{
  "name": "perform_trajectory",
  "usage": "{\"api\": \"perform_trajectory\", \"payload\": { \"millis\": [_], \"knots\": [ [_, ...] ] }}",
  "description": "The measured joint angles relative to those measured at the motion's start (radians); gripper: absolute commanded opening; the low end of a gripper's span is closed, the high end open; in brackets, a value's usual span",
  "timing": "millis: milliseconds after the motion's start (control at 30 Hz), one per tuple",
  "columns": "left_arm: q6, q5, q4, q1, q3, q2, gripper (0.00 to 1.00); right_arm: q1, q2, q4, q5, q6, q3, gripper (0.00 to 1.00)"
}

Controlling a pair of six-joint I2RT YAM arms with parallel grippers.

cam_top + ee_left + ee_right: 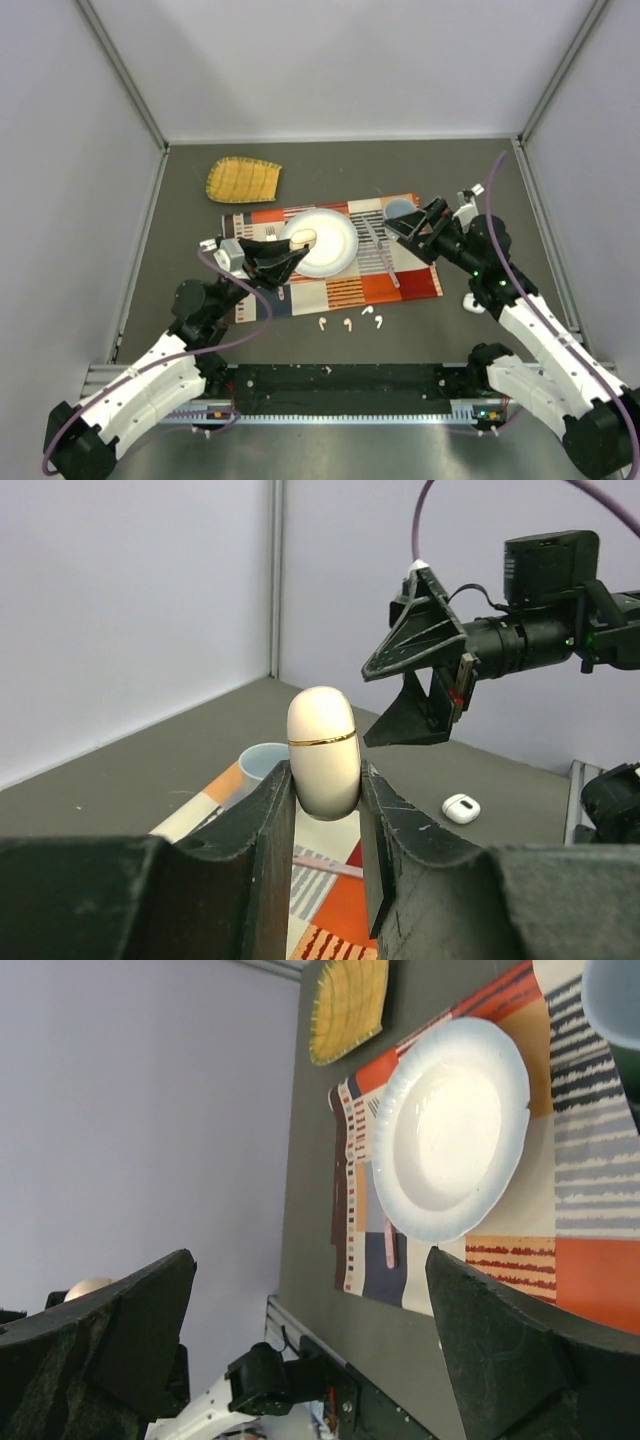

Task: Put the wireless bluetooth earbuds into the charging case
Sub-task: Pass from the left arm to the right

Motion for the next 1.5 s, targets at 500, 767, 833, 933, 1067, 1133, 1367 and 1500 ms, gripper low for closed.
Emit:
{"api": "perform_trajectory", "payload": {
  "millis": [500,767,833,933,1067,1133,1367,1500],
  "knots": [
    [0.084,0.064,0.023,0.0,0.012,0.098,0.0,0.003,0.216,0.207,-0.217,0.179,0.025,0.93],
    [0.06,0.003,-0.046,-0.001,0.114,0.119,0.0,0.003,0.159,0.023,-0.233,0.201,0.065,0.95],
    [0.035,-0.027,-0.054,-0.001,0.131,0.117,0.0,0.003,0.157,-0.011,-0.248,0.216,0.071,0.95],
    [0.027,-0.051,-0.101,-0.001,0.176,0.124,0.0,0.003,0.15,-0.071,-0.27,0.224,0.071,0.95],
    [0.028,-0.031,-0.094,-0.001,0.203,0.124,0.0,0.003,0.103,-0.118,-0.282,0.222,0.066,0.94],
    [0.026,-0.005,-0.07,-0.001,0.189,0.117,0.0,0.003,0.055,-0.127,-0.282,0.23,0.066,0.95],
    [0.035,0.113,-0.154,-0.002,0.219,0.092,0.0,0.003,-0.083,-0.105,-0.247,0.298,0.101,0.95],
    [0.02,0.137,-0.137,-0.004,0.208,0.092,0.0,0.009,-0.066,-0.029,-0.249,0.366,0.101,0.95]
  ]
}}
